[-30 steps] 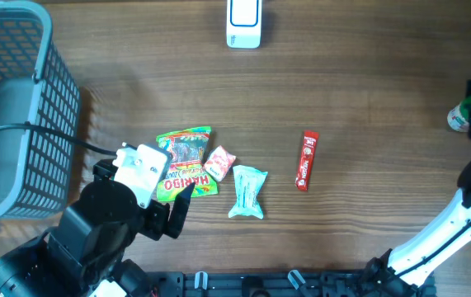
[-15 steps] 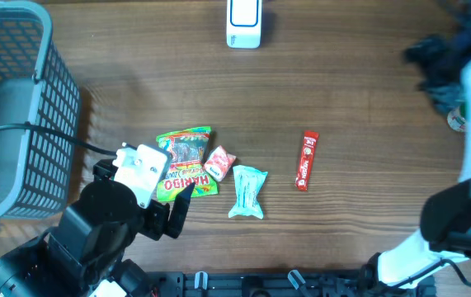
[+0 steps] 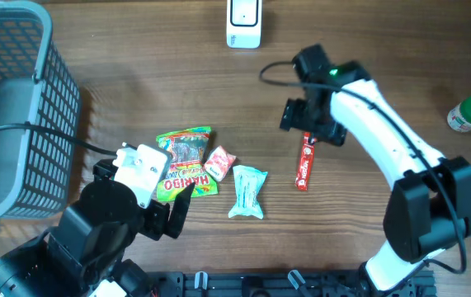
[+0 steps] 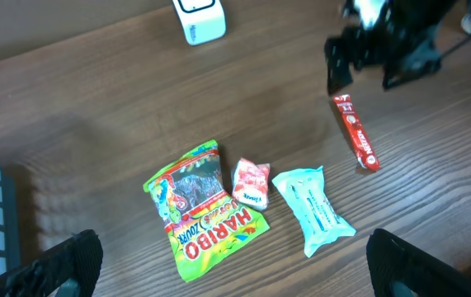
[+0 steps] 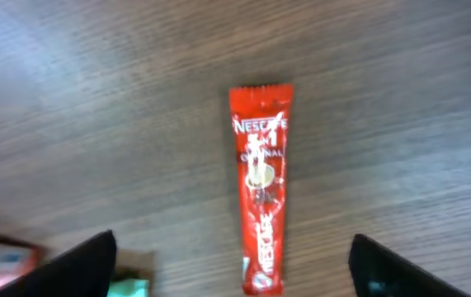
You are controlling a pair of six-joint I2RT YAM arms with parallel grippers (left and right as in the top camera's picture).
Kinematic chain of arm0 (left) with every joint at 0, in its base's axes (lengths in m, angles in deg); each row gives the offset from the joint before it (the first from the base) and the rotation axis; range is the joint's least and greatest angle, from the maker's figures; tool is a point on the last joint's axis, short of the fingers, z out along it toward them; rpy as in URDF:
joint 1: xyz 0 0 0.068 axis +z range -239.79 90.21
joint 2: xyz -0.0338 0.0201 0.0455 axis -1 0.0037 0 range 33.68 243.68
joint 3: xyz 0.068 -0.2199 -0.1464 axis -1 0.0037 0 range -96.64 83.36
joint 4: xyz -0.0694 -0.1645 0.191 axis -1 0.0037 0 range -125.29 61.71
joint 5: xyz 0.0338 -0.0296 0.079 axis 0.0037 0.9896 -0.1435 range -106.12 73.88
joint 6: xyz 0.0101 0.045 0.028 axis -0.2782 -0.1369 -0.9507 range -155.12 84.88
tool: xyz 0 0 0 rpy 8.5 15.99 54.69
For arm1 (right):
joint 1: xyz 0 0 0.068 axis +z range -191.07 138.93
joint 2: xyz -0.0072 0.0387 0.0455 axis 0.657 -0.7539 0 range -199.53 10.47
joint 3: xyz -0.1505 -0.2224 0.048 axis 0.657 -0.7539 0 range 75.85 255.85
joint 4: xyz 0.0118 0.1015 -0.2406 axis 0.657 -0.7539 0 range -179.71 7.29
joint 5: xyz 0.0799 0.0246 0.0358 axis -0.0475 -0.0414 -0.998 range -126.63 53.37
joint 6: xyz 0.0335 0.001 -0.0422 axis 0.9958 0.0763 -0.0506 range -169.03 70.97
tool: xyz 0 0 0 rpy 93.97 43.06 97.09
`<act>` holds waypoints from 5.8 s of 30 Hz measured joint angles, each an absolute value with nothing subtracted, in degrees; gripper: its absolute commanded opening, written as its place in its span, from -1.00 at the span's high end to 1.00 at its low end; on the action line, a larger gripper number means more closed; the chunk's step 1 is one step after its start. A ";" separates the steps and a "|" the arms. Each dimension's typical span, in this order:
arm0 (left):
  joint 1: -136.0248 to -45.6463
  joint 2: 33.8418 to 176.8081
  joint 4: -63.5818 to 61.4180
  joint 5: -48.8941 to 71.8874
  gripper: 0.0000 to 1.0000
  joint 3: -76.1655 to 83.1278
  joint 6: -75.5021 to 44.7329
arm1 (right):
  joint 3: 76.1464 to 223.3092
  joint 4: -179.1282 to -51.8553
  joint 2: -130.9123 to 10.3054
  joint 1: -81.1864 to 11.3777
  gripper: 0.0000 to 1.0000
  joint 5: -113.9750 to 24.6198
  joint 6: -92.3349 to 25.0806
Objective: Scan the item barcode
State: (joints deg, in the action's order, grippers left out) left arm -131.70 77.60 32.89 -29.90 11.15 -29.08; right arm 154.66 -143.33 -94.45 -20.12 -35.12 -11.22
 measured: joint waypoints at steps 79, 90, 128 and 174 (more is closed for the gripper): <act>-131.70 77.60 32.92 -29.90 -1.00 11.15 -29.08 | 133.78 -103.53 -94.45 -23.18 -0.57 -65.87 -30.37; -131.70 77.60 32.94 -29.90 -1.00 11.15 -29.08 | 137.19 -112.11 -94.02 -23.66 -0.99 -51.11 -28.49; -131.70 77.60 32.94 -29.90 -1.00 11.15 -29.08 | 143.86 -122.56 -100.40 -4.62 -0.17 -18.15 -15.73; -131.70 77.60 32.94 -29.90 -1.00 11.15 -29.08 | 160.62 -130.98 -102.59 -9.74 0.91 -98.57 -44.40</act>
